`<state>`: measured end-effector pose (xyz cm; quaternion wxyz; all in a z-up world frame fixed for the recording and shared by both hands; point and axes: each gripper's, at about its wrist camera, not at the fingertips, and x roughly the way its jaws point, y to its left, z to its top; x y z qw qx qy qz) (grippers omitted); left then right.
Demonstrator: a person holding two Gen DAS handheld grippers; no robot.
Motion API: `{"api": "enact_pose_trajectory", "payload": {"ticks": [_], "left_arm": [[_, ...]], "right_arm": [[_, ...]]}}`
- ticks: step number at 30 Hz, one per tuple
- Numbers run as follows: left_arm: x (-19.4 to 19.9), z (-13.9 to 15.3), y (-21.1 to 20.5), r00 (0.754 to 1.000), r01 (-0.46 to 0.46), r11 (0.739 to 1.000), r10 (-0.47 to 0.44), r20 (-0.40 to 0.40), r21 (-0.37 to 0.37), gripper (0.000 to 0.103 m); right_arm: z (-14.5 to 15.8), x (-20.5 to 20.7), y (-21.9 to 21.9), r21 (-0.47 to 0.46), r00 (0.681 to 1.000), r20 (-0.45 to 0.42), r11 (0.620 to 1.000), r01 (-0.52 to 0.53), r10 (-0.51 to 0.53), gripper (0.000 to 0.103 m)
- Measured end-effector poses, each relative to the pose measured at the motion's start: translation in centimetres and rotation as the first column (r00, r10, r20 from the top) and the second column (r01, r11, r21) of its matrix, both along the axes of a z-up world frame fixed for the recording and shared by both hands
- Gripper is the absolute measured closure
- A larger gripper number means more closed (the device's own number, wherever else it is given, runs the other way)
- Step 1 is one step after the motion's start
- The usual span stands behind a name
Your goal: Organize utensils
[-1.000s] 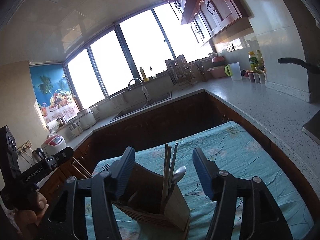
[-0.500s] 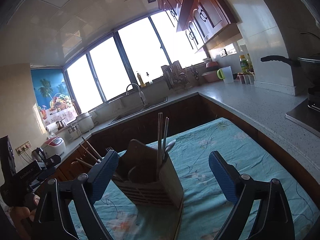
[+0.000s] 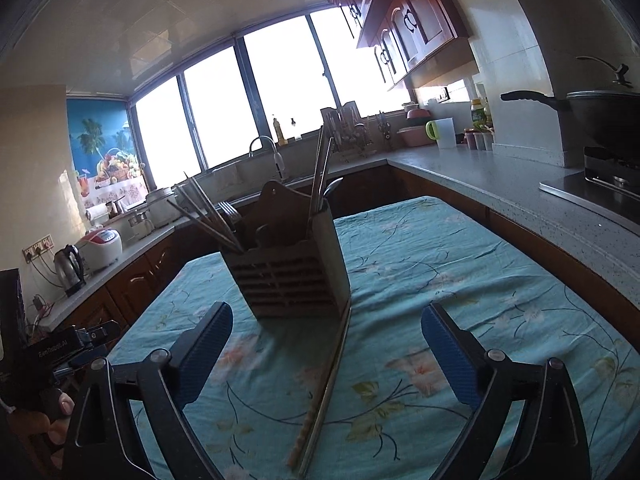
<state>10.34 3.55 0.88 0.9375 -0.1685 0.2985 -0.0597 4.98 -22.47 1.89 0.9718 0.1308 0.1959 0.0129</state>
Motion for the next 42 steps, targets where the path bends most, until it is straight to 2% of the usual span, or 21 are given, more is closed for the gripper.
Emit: {"api": "enact_pose_trajectory", "payload": {"ticks": [5,7,9,11,13,16,19,25,42], "left_arm": [[-2.0,0.5,-0.2,0.999,0.008,1.000,-0.008,0.032,0.025,0.026],[-3.0,1.4,-0.3,0.997,0.010,0.999,-0.013,0.073,0.037,0.026],[-4.0,2.4,-0.6,0.992,0.009,0.998,-0.016,0.123,0.056,0.026],[-5.1,3.1,-0.8,0.985,-0.001,0.997,-0.013,0.174,0.080,0.016],[-6.4,3.3,-1.1,0.973,-0.043,0.993,0.016,0.229,0.113,0.009],[-7.9,2.7,-1.5,0.958,-0.083,0.983,0.034,0.284,0.162,0.007],[-8.5,1.6,-1.9,0.955,-0.110,0.972,0.047,0.292,0.206,0.006],[-8.9,-0.5,-1.9,0.963,-0.115,0.969,0.054,0.266,0.219,0.006],[-10.0,-1.7,-3.0,0.957,-0.151,0.939,0.060,0.284,0.310,0.003]], "right_arm": [[0.0,-1.2,0.7,-0.007,1.000,0.009,1.000,-0.012,0.012,0.006],[0.7,-1.6,0.9,-0.015,1.000,0.018,1.000,-0.018,0.019,0.006],[1.9,-2.4,1.1,-0.039,0.998,0.064,0.999,-0.022,0.025,0.006],[2.9,-3.6,1.5,-0.070,0.992,0.124,0.997,-0.014,0.023,0.000],[3.4,-4.7,1.9,-0.102,0.983,0.181,0.995,-0.010,0.028,0.000],[2.7,-6.1,2.5,-0.160,0.973,0.230,0.987,0.008,0.029,0.000],[1.4,-6.8,2.7,-0.182,0.974,0.226,0.983,0.009,0.033,0.000],[-0.7,-7.2,2.5,-0.186,0.980,0.197,0.983,-0.001,0.039,0.000],[-2.1,-8.2,2.5,-0.227,0.981,0.191,0.973,0.029,0.016,0.000]]}}
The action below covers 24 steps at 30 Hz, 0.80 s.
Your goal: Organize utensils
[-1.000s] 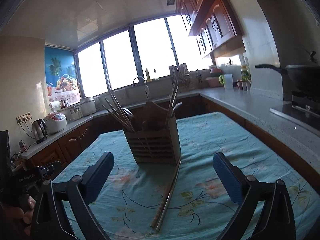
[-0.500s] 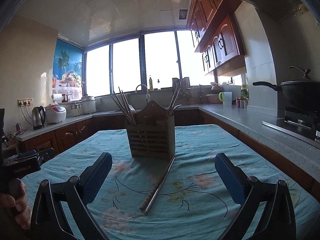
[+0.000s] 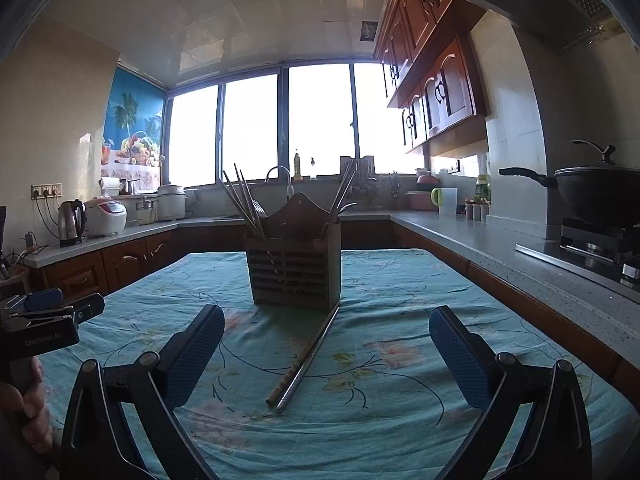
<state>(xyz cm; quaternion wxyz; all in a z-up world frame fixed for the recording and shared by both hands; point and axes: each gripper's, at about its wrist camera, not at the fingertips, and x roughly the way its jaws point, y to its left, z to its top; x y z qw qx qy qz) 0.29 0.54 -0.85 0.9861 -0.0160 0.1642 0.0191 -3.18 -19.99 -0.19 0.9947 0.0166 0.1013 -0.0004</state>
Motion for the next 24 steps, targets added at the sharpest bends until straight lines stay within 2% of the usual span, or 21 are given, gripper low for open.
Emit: {"api": "enact_pose_trajectory", "payload": {"ticks": [24], "left_arm": [[-0.35,-0.11,-0.77,1.000,-0.010,0.999,0.010,0.009,0.050,0.001]], "right_arm": [[-0.36,-0.51,-0.47,0.049,1.000,-0.009,0.999,0.001,0.000,0.000]]}}
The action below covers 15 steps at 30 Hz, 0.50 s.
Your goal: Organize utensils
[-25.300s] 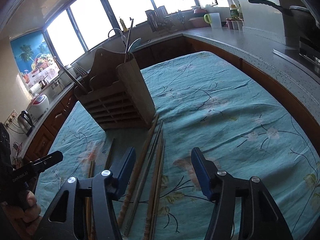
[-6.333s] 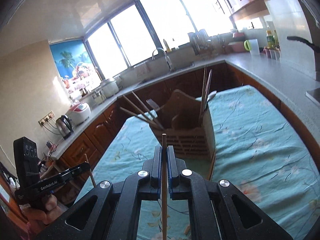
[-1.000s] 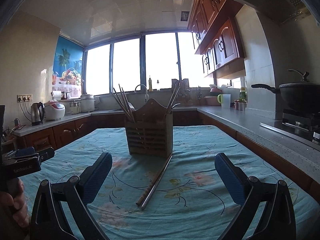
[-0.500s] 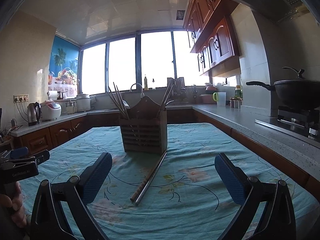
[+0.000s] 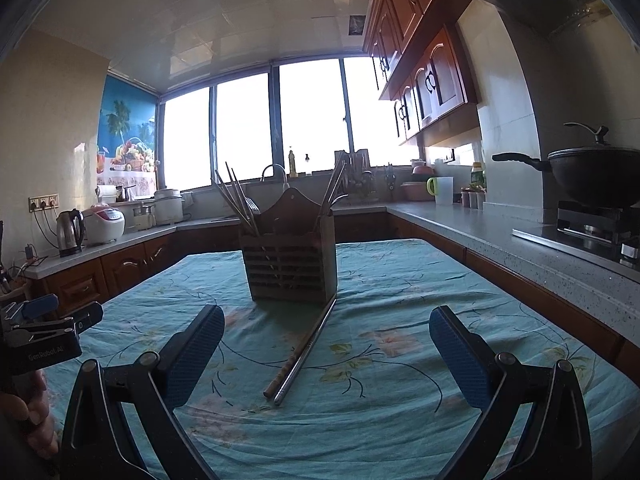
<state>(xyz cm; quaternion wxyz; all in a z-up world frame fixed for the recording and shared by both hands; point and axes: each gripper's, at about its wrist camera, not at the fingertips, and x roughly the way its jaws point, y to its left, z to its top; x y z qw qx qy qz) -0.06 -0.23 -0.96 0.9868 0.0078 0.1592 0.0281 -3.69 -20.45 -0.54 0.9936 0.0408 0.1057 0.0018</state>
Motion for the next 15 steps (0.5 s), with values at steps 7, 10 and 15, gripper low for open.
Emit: {"api": "enact_pose_trajectory", "payload": {"ticks": [7,10,15], "left_arm": [[0.00,0.17,0.18,1.000,-0.018,1.000,0.018,-0.002,-0.005,0.000],[0.01,0.17,0.27,1.000,-0.022,1.000,0.022,-0.004,-0.009,0.000],[0.03,0.27,0.17,1.000,-0.026,1.000,0.026,-0.001,0.004,0.000]], "right_arm": [[-0.07,-0.02,0.17,0.003,1.000,-0.003,1.000,-0.005,0.005,0.000],[-0.08,0.06,0.06,0.007,1.000,-0.003,1.000,-0.005,0.005,0.000],[-0.18,0.01,0.08,0.012,1.000,-0.007,1.000,-0.004,0.004,0.000]]}}
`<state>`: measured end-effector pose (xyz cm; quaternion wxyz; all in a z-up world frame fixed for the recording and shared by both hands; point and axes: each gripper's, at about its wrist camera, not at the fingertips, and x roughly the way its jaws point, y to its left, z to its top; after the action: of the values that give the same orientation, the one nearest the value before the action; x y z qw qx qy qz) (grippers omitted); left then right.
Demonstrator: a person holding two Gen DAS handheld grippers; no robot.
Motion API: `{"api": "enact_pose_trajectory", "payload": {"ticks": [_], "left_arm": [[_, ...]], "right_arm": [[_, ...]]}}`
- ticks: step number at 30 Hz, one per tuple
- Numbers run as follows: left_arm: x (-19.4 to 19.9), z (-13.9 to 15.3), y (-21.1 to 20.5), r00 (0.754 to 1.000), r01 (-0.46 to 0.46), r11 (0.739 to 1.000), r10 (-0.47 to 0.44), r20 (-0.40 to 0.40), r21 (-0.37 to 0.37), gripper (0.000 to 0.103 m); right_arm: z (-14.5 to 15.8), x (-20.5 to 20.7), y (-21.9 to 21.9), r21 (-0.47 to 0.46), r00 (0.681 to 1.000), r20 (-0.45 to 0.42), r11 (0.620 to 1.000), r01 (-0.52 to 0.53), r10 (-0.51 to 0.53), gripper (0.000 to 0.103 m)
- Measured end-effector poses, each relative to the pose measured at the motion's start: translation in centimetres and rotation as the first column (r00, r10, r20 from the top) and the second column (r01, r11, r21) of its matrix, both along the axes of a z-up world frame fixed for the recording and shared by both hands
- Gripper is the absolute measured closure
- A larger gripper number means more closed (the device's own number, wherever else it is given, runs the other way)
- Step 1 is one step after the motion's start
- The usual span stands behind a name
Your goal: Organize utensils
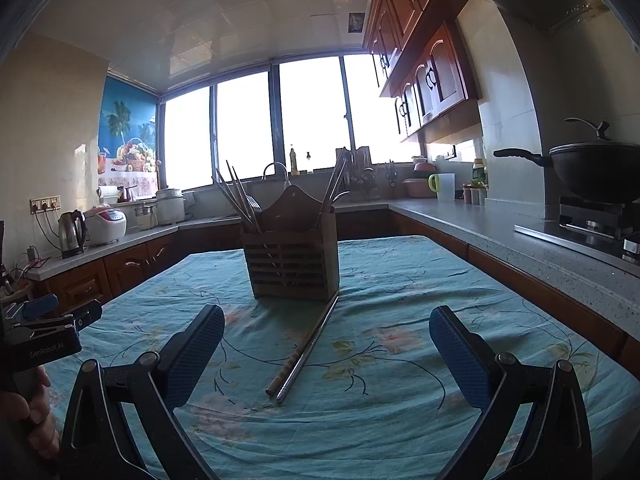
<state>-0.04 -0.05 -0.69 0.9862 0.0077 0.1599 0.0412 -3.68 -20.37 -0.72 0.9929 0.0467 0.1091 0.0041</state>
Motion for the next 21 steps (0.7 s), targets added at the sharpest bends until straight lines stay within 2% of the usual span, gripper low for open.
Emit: {"api": "enact_pose_trajectory", "payload": {"ticks": [21], "left_arm": [[0.23,-0.12,-0.17,1.000,0.012,1.000,-0.012,-0.013,0.010,0.000]], "right_arm": [[0.01,0.00,0.11,-0.004,1.000,0.001,1.000,0.001,-0.001,0.000]]}}
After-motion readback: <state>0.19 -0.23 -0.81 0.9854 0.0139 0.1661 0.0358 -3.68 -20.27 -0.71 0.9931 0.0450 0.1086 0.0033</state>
